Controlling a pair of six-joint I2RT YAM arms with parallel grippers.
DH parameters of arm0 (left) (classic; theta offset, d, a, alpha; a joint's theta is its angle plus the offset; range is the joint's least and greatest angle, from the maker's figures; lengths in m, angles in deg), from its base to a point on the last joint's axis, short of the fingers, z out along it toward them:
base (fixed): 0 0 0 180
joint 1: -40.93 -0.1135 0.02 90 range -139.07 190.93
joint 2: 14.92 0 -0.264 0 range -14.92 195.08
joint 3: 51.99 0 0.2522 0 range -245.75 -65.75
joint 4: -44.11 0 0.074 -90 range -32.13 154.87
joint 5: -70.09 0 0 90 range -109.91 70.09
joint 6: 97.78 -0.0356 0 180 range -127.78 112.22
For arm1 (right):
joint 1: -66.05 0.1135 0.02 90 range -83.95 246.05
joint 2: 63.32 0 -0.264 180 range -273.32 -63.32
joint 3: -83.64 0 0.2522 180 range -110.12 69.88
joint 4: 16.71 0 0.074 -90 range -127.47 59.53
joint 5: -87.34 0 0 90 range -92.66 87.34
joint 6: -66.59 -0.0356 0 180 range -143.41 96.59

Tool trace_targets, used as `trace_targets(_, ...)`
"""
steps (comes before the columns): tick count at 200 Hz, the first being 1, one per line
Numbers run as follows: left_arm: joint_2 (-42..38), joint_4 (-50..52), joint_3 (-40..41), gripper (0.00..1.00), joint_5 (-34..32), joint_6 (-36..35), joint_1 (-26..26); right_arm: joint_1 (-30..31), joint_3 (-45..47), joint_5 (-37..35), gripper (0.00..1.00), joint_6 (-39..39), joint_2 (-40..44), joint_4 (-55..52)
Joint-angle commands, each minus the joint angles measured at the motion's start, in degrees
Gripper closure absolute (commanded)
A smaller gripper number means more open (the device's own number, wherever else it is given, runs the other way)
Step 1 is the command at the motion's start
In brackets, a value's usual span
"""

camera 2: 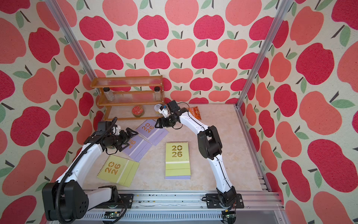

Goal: Stack the calendars
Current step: Pick up the calendar at the center of the board.

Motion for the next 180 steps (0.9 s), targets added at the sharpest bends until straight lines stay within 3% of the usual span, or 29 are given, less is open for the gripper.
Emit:
trace_targets(1, 5.3, -7.4, -2.2, 0.0, -1.1, 3.0, 2.6, -1.5, -3.6, 1.6, 0.21, 1.5, -3.4, -1.2)
trace_targets(75, 19.6, -15.1, -6.2, 0.0, -4.0, 6.8, 6.2, -3.0, -5.2, 0.5, 0.21, 2.3, -8.7, 2.9)
trace_targets(180, 31.5, -18.0, -12.7, 0.0, -3.0, 8.7, 7.6, -3.3, -4.8, 2.3, 0.21, 2.9, -11.8, 6.7)
